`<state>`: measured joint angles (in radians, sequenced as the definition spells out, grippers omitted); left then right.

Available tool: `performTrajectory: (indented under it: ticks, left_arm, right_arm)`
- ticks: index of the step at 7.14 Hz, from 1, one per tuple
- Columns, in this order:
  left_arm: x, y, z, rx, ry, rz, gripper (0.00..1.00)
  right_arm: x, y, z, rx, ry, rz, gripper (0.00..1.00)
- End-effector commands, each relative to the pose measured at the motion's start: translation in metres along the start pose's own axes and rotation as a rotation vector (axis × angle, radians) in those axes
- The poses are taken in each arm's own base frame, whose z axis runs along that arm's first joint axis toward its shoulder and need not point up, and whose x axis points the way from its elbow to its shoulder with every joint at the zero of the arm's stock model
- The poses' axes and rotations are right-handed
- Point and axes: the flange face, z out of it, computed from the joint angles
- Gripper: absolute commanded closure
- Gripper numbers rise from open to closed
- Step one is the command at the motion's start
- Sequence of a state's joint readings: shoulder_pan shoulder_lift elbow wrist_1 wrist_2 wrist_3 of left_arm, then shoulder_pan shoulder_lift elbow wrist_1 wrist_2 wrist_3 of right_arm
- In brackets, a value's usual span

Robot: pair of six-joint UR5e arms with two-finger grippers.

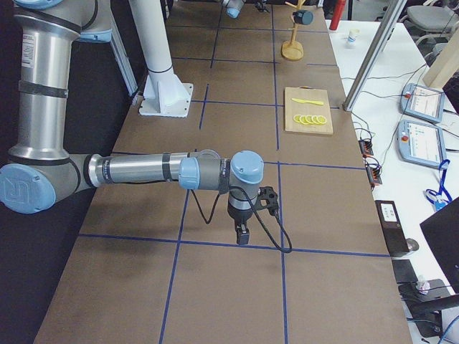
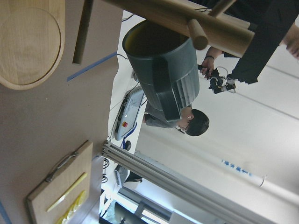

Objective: Hang cup on storage rack
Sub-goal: 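Release the teal mug on the rack peg with the left gripper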

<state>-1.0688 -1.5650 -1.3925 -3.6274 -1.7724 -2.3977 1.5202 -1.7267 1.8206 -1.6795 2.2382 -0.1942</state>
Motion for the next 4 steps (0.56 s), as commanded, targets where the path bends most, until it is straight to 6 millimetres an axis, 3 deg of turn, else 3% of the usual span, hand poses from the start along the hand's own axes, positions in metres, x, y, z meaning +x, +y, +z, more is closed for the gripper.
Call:
performTrajectory:
  ticks: [1, 4]
  left_arm:
    - [-0.015, -0.003, -0.006, -0.040, -0.085, 0.519, 0.00]
    - [-0.044, -0.018, -0.032, -0.083, -0.257, 1.094, 0.00]
  right_arm:
    - [0.002, 0.001, 0.002, -0.005, -0.001, 0.003, 0.00]
    - [0.003, 0.001, 0.004, -0.009, 0.000, 0.006, 0.00]
